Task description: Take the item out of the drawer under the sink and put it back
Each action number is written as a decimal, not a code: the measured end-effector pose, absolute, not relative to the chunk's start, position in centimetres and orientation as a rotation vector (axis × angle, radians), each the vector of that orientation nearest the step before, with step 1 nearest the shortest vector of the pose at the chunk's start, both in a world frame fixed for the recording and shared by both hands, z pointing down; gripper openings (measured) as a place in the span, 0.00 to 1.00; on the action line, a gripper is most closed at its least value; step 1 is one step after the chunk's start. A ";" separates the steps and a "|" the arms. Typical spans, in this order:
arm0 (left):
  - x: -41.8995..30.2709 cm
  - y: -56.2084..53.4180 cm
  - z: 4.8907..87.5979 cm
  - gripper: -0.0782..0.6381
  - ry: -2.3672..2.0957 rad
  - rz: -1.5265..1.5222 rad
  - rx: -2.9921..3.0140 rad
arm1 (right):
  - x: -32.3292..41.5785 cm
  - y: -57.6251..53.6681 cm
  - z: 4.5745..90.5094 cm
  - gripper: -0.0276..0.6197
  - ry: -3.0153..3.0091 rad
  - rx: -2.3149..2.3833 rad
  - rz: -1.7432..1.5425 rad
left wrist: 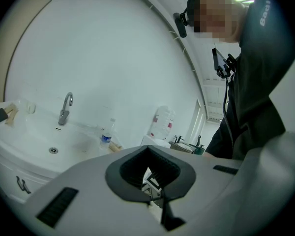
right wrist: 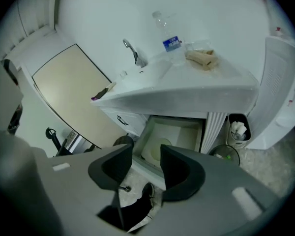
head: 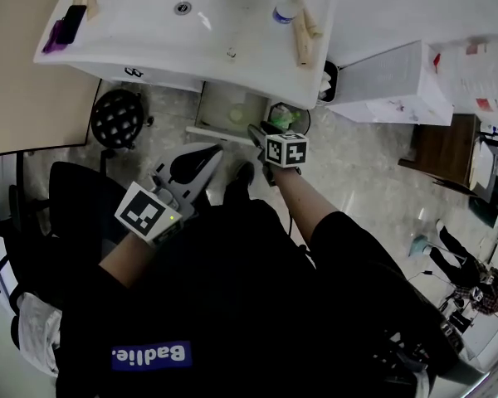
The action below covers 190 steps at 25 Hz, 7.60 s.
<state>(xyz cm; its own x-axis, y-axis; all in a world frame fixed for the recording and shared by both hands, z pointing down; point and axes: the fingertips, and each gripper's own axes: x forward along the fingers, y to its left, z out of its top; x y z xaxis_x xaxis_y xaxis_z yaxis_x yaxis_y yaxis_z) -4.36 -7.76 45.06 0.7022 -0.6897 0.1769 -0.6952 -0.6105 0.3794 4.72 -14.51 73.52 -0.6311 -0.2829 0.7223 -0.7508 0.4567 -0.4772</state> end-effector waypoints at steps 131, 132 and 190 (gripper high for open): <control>-3.3 -5.4 43.1 0.10 -1.036 0.136 2.608 | 4.6 -8.6 50.5 0.08 -2.523 0.951 1.021; -3.4 -5.5 43.2 0.10 -1.040 0.133 2.604 | 4.4 -8.8 50.9 0.08 -2.518 0.944 1.013; -6.1 -8.1 48.5 0.10 -1.128 0.219 2.413 | 4.3 -18.8 85.0 0.08 -1.837 0.762 0.794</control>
